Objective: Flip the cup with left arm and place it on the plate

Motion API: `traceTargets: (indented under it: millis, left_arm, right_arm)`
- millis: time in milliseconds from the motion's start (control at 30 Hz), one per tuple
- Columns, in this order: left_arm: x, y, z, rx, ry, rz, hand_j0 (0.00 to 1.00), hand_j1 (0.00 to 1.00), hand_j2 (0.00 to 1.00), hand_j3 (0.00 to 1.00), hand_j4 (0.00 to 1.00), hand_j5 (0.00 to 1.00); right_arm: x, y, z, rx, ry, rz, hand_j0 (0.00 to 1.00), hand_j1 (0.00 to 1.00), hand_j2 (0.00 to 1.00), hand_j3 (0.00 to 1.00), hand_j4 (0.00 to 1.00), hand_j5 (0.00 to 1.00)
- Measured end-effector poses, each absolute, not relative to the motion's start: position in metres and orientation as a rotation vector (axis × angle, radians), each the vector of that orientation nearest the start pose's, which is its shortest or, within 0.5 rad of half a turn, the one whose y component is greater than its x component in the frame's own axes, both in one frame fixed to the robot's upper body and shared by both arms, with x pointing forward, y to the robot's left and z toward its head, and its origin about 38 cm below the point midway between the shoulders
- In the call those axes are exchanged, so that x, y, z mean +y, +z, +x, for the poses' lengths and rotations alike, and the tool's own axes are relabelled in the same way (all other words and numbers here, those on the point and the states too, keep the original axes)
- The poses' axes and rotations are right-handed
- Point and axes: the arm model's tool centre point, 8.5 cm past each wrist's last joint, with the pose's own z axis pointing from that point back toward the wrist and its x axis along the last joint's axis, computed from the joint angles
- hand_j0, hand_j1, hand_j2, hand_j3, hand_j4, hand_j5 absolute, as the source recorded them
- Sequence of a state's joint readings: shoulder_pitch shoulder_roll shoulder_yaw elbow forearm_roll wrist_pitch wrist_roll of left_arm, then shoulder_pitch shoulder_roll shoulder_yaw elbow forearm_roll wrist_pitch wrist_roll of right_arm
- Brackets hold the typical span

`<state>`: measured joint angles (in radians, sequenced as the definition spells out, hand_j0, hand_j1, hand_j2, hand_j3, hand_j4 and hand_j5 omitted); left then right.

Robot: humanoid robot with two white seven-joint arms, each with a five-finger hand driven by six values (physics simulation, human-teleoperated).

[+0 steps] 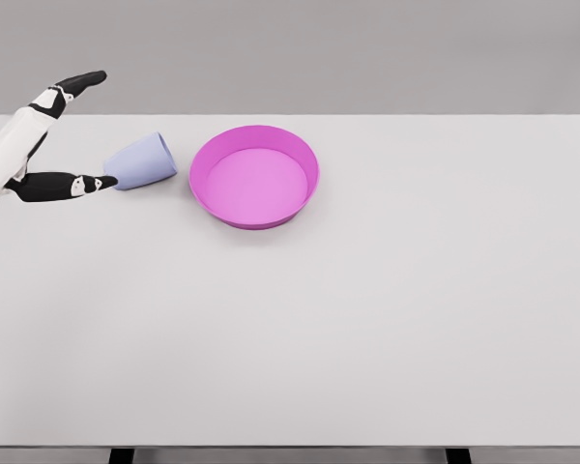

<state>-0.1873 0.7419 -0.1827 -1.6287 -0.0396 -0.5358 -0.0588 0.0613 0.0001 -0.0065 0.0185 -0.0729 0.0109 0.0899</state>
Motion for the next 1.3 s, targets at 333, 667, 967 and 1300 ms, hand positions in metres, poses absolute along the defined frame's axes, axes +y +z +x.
traceTargets:
  millis: [333,667,967,1300]
  left_arm:
    - [0.339,0.235,0.377,-2.073,-1.102,0.358,1.0,1.0,1.0,1.0,1.0,1.0]
    - [0.337,0.232,0.377,-2.039,-1.163,0.346,1.0,1.0,1.0,1.0,1.0,1.0]
    - [0.339,0.237,0.385,-1.981,-1.249,0.385,1.0,1.0,1.0,1.0,1.0,1.0]
    - [0.326,0.247,0.438,-1.715,-1.289,0.578,1.0,1.0,1.0,1.0,1.0,1.0]
  right_arm:
    - [-0.264,-0.26,-0.047,0.084,-0.089,-0.001,1.0,1.0,1.0,1.0,1.0,1.0]
    - [-0.264,-0.26,-0.047,0.084,-0.089,-0.001,1.0,1.0,1.0,1.0,1.0,1.0]
    - [-0.264,-0.26,-0.047,0.084,-0.089,-0.001,1.0,1.0,1.0,1.0,1.0,1.0]
    - [-0.264,-0.26,-0.047,0.084,-0.089,-0.001,1.0,1.0,1.0,1.0,1.0,1.0]
